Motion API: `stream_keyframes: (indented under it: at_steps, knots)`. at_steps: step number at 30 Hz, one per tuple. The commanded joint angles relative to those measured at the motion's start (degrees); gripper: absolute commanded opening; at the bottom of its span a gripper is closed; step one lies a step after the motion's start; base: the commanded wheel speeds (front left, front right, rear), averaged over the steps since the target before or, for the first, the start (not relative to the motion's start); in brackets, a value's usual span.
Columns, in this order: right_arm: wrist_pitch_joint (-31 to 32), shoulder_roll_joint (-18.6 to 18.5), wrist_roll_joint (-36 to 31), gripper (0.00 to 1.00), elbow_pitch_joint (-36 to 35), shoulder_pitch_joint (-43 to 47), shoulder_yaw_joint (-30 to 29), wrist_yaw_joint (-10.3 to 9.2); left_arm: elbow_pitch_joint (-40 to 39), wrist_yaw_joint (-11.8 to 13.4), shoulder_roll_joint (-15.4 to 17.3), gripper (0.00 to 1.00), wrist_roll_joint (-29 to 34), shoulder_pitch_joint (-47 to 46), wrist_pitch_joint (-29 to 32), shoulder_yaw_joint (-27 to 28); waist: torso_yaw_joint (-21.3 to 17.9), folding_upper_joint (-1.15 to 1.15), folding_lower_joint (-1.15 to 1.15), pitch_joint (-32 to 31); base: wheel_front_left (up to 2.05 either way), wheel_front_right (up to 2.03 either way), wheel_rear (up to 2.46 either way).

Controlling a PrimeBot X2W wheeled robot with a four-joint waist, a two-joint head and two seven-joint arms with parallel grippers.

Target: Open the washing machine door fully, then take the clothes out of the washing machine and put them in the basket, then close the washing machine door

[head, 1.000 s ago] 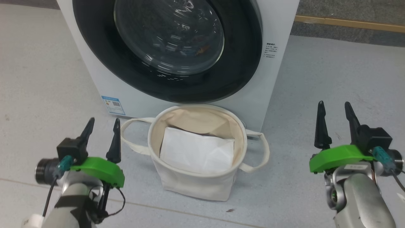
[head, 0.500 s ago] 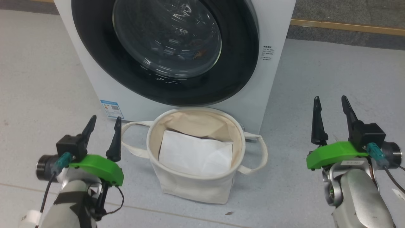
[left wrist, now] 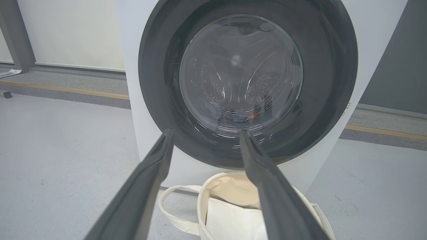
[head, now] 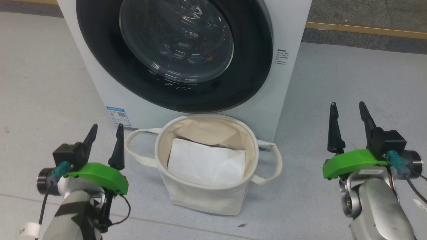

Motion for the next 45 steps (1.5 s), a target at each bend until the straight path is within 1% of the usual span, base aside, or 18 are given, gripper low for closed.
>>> stream_keyframes:
  at_steps: [1, 14, 17, 20, 21, 22, 23, 24, 26, 29, 31, 35, 38, 41, 44, 45]
  knots:
    - [-0.70, -0.06, 0.68, 1.00, -1.39, -2.17, 1.40, 0.00, -1.40, -0.23, 1.46, 1.00, 0.31, -3.82, -0.70, 2.26, 0.01, 0.00, 0.00, 0.00, 0.00, 0.00, 0.00]
    - [-0.70, -0.45, 2.32, 1.00, -0.81, -2.60, 1.57, 0.00, -2.17, -0.52, 1.11, 1.00, 0.94, -3.61, -0.70, 2.90, -0.27, 0.00, 0.00, 0.26, 0.00, 0.00, 0.00]
    - [-0.70, -0.62, 3.63, 1.00, -0.95, -2.75, 1.28, 0.00, -2.34, -0.66, 0.92, 1.00, 0.97, -3.57, -0.70, 3.00, -0.37, 0.00, 0.00, 0.47, 0.00, 0.00, 0.00]
    - [-0.70, -0.61, 6.76, 0.99, -0.76, -2.91, 1.12, 0.00, -2.57, -0.75, 0.87, 1.00, 1.00, -3.50, -0.70, 3.16, -0.52, 0.00, 0.00, 0.93, 0.00, 0.00, 0.00]
    - [-0.70, -0.61, 8.42, 0.91, -0.67, -3.07, 1.11, 0.00, -2.72, -0.77, 0.84, 1.00, 1.00, -3.51, -0.70, 3.22, -0.58, 0.00, 0.00, 1.19, 0.00, 0.00, 0.00]
    - [-0.70, -0.75, 10.20, 0.26, -0.44, -3.22, 1.13, 0.00, -2.87, -0.79, 0.78, 1.00, 1.04, -3.50, -0.70, 3.23, -0.61, 0.00, 0.00, 1.35, 0.00, 0.00, 0.00]
    - [-0.68, -0.99, 12.18, 0.05, -0.07, -3.39, 1.28, 0.00, -3.02, -0.79, 0.70, 1.00, 1.08, -3.50, -0.70, 3.22, -0.64, 0.00, 0.00, 1.73, 0.00, 0.00, 0.00]
    - [-0.39, -1.19, 14.87, 0.01, 0.24, -3.68, 1.50, 0.00, -3.22, -0.79, 0.62, 1.00, 1.14, -3.54, -0.70, 3.20, -0.63, 0.00, 0.00, 2.14, 0.00, 0.00, 0.00]
    - [1.18, -2.07, 21.48, 0.00, 0.42, -4.41, 1.71, 0.00, -3.68, -0.82, 0.34, 1.00, 1.18, -3.62, -0.70, 3.18, -0.57, 0.00, 0.00, 3.02, 0.00, 0.00, 0.00]
    - [4.56, -5.16, 30.85, 0.00, -0.24, -5.86, 1.16, 0.00, -4.23, -0.81, -0.27, 1.00, 1.31, -4.12, -0.70, 3.00, -0.25, 0.00, 0.00, 4.89, 0.00, 0.00, 0.00]
    - [7.97, -6.99, 38.28, 0.00, -1.10, -7.21, 0.48, 0.00, -4.71, -0.79, -0.65, 1.00, 1.39, -4.58, -0.70, 2.98, -0.14, 0.00, 0.00, 6.40, 0.00, 0.00, 0.00]
    - [18.29, -11.22, 53.40, 0.00, -2.15, -11.06, -1.65, 0.00, -5.47, -0.77, -1.13, 1.00, 1.59, -5.33, -0.70, 3.11, 0.08, 0.00, 0.00, 9.88, 0.00, 0.00, 0.00]
    - [26.97, -14.31, 62.61, 0.00, -1.50, -15.13, -3.50, 0.00, -5.91, -0.69, -1.51, 1.00, 1.76, -5.89, -0.70, 3.25, 0.51, 0.00, 0.00, 12.75, 0.00, 0.00, 0.00]
    - [35.89, -17.08, 69.49, 0.00, 0.64, -20.03, -4.40, 0.00, -6.23, -0.71, -1.97, 1.00, 1.95, -6.58, -0.70, 3.42, 1.06, 0.00, 0.00, 15.54, 0.00, 0.00, 0.00]
    - [42.25, -19.54, 73.35, 0.00, 3.82, -25.58, -5.00, 0.00, -6.59, -0.81, -2.63, 1.00, 2.23, -7.36, -0.70, 3.49, 1.99, 0.00, 0.00, 18.15, 0.00, 0.00, 0.00]
    - [45.56, -20.61, 75.36, 0.00, 6.28, -29.50, -5.47, 0.00, -6.76, -0.92, -3.11, 1.00, 2.49, -7.86, -0.70, 3.48, 2.81, 0.00, 0.00, 19.70, 0.00, 0.00, 0.00]
